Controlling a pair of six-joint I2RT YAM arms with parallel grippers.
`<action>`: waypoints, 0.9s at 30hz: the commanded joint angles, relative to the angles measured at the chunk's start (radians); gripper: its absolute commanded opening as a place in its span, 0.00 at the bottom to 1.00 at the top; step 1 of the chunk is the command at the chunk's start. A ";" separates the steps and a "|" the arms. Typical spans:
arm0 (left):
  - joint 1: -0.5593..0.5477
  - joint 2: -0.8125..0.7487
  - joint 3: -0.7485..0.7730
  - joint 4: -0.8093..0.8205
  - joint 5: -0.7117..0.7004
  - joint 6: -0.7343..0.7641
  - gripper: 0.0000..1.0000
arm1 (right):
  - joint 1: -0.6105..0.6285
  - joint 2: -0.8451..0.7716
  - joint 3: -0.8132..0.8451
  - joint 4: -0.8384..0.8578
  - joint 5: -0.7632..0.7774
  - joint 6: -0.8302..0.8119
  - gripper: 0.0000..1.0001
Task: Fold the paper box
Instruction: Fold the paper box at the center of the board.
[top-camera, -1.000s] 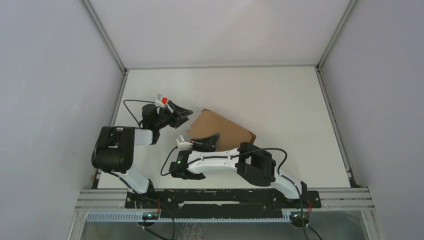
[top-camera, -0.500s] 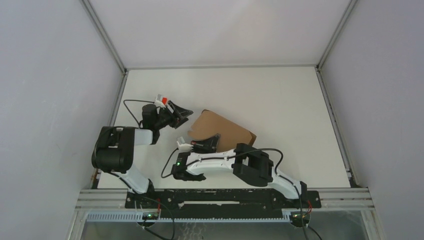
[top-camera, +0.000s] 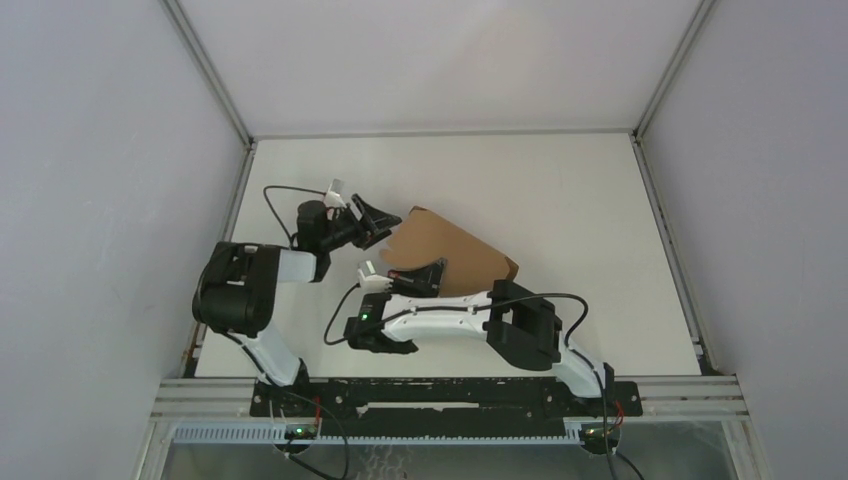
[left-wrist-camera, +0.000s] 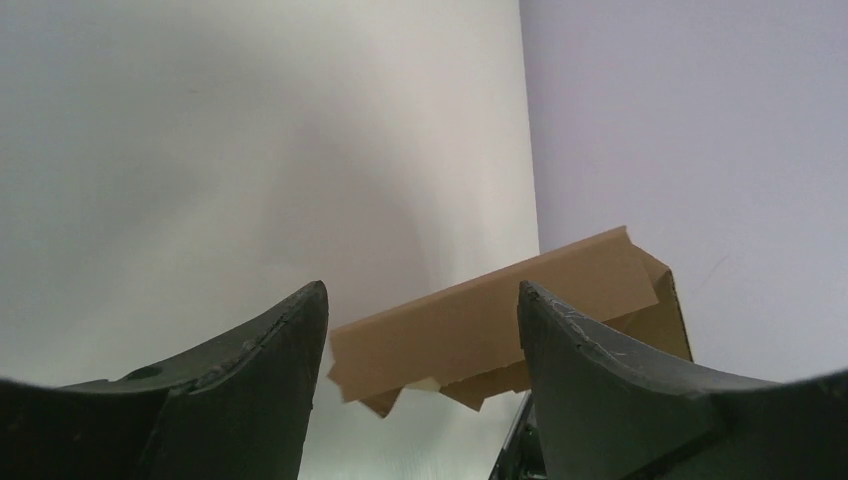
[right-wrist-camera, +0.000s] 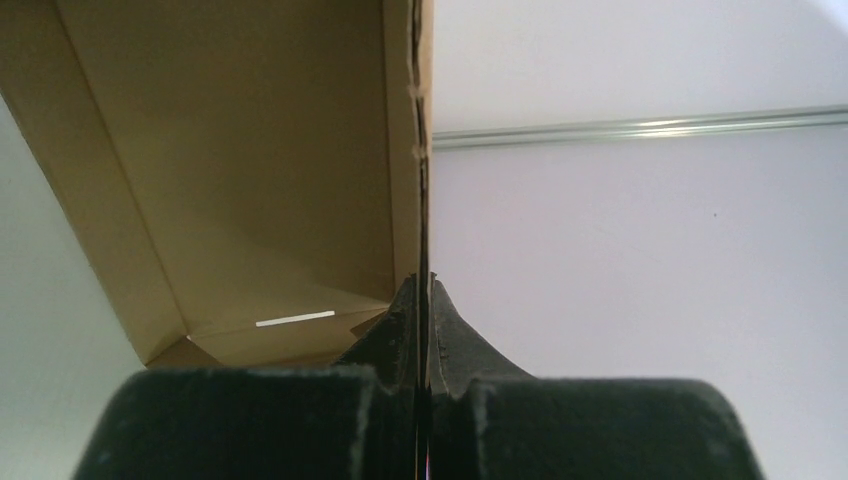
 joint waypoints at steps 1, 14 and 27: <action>-0.062 0.021 0.077 0.066 0.046 0.039 0.74 | 0.010 -0.034 0.006 -0.006 0.029 0.000 0.00; -0.082 0.097 0.057 0.239 0.083 -0.012 0.72 | -0.005 -0.162 0.020 0.178 -0.124 -0.229 0.00; -0.098 0.105 0.053 0.239 0.081 -0.004 0.72 | -0.009 -0.164 0.137 0.207 -0.323 -0.334 0.00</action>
